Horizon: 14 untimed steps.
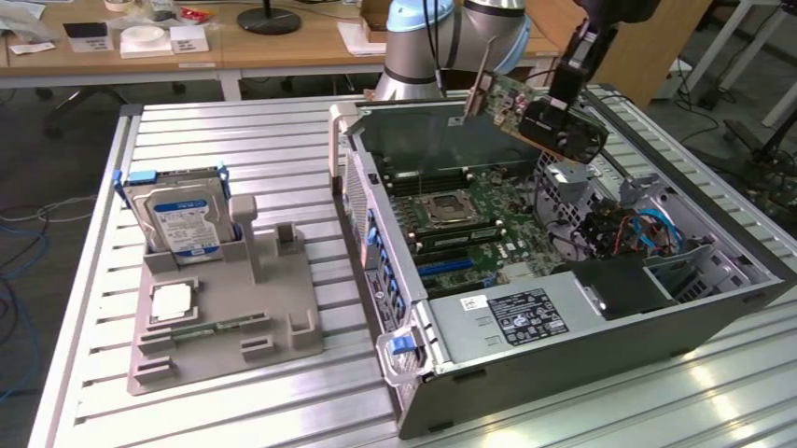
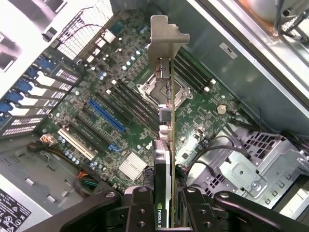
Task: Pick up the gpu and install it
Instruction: 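Insert the gpu into the slot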
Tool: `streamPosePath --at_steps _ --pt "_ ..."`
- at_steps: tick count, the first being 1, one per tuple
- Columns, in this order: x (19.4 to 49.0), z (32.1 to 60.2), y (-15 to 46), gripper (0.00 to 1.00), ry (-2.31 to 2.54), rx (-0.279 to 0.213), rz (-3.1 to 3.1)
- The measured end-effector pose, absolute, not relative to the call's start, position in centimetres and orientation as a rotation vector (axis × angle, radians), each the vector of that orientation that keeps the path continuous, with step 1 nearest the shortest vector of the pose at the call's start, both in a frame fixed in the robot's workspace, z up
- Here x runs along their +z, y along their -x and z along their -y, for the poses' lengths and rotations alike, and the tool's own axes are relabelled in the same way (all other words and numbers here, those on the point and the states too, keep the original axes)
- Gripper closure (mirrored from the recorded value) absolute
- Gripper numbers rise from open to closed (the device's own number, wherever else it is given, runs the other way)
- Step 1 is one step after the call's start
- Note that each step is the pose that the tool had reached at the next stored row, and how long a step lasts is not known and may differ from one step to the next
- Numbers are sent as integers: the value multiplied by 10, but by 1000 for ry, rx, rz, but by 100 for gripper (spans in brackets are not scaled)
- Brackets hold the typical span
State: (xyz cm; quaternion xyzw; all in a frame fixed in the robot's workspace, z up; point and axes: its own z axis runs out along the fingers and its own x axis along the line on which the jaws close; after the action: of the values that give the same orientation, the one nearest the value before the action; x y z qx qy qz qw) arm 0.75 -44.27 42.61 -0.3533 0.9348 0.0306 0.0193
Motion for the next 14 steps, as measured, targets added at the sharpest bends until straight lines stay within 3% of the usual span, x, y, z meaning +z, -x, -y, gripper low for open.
streamPosePath --at_steps 14 --pt "426 443 -8 73 1308 99 -2817"
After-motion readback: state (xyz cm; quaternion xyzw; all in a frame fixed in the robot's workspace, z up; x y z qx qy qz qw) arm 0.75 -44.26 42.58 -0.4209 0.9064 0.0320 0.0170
